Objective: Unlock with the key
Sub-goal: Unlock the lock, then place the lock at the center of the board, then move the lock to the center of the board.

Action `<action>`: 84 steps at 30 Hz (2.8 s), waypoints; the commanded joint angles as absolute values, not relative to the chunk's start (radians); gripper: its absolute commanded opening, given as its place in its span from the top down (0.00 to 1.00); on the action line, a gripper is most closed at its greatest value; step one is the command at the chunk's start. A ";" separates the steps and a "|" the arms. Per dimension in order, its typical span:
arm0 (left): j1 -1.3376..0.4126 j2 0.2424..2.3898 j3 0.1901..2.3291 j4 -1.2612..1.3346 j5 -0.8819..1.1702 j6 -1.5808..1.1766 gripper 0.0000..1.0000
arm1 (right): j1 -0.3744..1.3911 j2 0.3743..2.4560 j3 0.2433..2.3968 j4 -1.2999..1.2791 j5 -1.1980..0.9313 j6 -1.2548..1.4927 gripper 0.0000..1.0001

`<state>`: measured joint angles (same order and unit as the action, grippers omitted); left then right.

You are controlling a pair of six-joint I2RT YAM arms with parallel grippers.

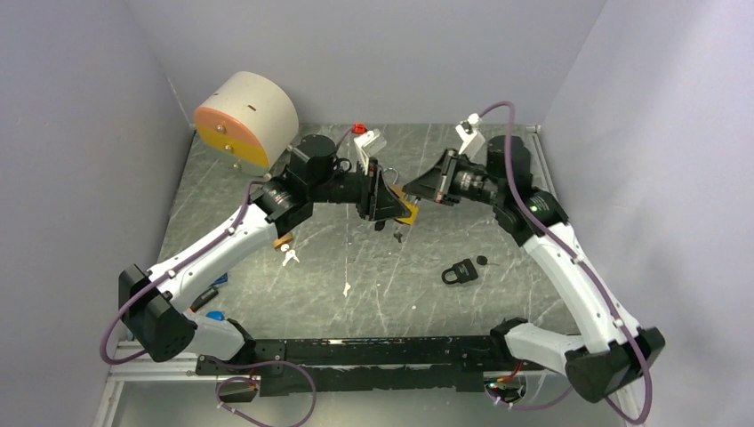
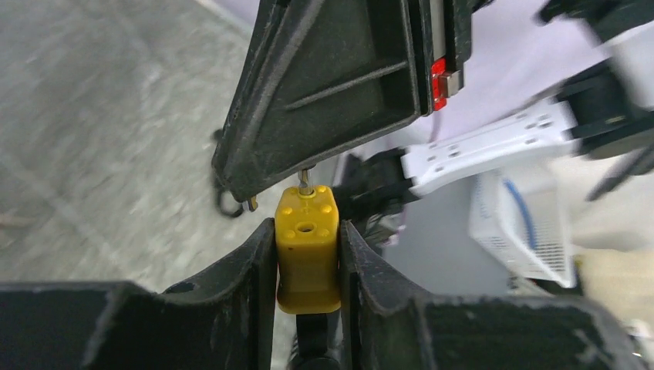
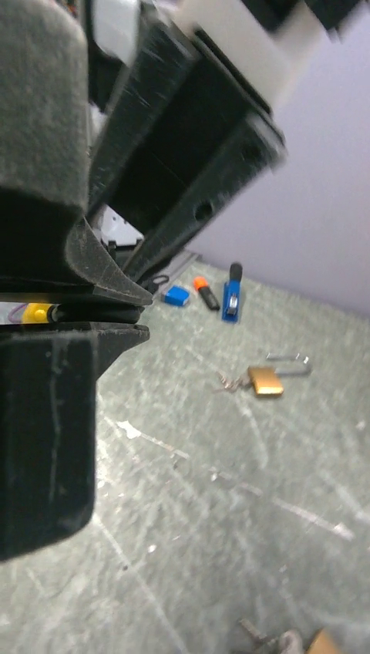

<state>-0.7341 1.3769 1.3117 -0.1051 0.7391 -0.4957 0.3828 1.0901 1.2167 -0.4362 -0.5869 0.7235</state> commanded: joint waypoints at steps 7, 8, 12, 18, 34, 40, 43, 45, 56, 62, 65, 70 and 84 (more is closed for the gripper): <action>-0.741 1.254 1.311 -0.364 0.404 -0.050 0.98 | 0.451 1.303 1.175 -0.684 -0.116 0.664 0.85; -0.742 1.244 1.292 -0.349 0.381 -0.041 0.98 | 0.456 1.319 1.173 -0.680 -0.112 0.652 0.85; -0.742 1.232 1.238 -0.326 0.348 0.030 0.97 | 0.451 1.413 1.231 -0.694 -0.207 0.592 0.65; -0.749 1.205 1.120 -0.337 0.249 0.046 0.98 | 0.403 1.475 1.315 -0.665 -0.237 0.613 0.36; -0.732 1.476 1.130 -0.590 -0.638 -0.355 0.97 | 0.242 1.208 0.998 -0.564 -0.207 0.679 0.32; -0.696 1.726 1.249 -0.622 -0.715 -0.457 0.98 | 0.226 1.143 0.896 -0.594 -0.230 0.687 0.40; -0.689 1.885 1.362 -0.672 -0.726 -0.482 0.97 | 0.225 1.102 0.853 -0.590 -0.246 0.707 0.41; -0.684 1.956 1.422 -0.695 -0.711 -0.497 0.96 | 0.224 1.087 0.837 -0.603 -0.236 0.711 0.41; -0.681 1.960 1.432 -0.626 -0.496 -0.490 0.28 | 0.213 1.033 0.799 -0.712 -0.058 0.671 0.37; -0.674 1.769 1.334 -0.515 -0.338 -0.463 0.14 | 0.158 1.037 0.787 -0.753 0.051 0.635 0.35; -0.673 1.660 1.276 -0.466 -0.262 -0.458 0.14 | 0.114 1.051 0.780 -0.759 0.108 0.620 0.35; -0.670 1.485 1.139 -0.357 -0.092 -0.496 0.15 | 0.038 1.089 0.724 -0.724 0.137 0.624 0.39; -0.669 1.345 0.897 -0.163 0.257 -0.557 0.19 | 0.014 1.368 0.738 -0.593 0.141 0.808 0.58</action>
<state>-0.6727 1.3846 0.8955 -0.2436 0.1455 -0.5453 0.0162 1.2934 0.6781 -0.6189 0.1261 0.7349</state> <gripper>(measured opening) 0.816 0.585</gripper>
